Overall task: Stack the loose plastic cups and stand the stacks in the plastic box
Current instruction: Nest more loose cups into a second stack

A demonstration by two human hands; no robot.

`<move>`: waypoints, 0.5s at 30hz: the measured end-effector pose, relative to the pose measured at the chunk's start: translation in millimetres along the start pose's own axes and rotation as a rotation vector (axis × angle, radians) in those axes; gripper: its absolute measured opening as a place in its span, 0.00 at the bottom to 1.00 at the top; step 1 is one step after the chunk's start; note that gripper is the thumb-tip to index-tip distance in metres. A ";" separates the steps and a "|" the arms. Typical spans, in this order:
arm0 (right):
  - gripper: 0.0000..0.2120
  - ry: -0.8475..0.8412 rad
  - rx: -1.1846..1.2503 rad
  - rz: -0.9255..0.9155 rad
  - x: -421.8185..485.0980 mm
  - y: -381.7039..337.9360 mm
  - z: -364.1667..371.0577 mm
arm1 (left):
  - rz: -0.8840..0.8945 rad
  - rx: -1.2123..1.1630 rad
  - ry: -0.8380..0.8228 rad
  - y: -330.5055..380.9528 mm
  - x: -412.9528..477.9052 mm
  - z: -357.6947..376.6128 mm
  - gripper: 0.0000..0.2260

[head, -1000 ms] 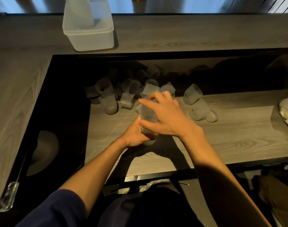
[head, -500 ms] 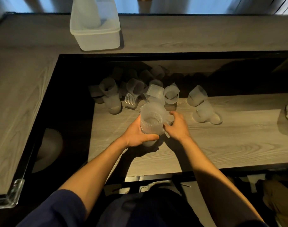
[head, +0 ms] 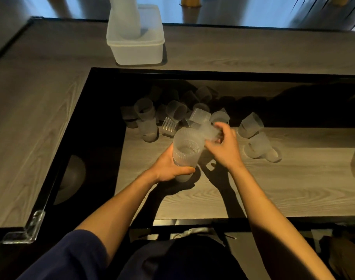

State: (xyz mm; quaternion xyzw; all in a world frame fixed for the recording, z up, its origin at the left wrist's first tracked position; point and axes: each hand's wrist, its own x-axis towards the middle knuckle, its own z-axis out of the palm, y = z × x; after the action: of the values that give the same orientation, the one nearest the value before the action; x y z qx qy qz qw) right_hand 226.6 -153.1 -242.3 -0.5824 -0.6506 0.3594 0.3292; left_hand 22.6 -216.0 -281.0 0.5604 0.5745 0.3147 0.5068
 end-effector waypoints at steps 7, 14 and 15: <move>0.24 -0.025 0.043 -0.316 -10.1 -78.6 -45.3 | 0.043 -0.045 -0.005 -0.4 -0.4 0.8 0.37; 0.31 -0.420 -0.452 -0.389 -21.8 -105.0 -33.1 | 0.097 -0.058 -0.015 -2.4 0.2 2.7 0.38; 0.32 -0.433 -0.491 -0.384 -21.0 -109.3 -31.0 | 0.093 -0.057 -0.012 -2.4 0.1 2.9 0.39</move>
State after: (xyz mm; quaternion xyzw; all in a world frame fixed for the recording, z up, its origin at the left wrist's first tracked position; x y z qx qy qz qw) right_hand 198.1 -178.3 -133.2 -0.4221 -0.8692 0.2391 0.0960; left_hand 24.6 -217.0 -284.1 0.5739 0.5355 0.3506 0.5109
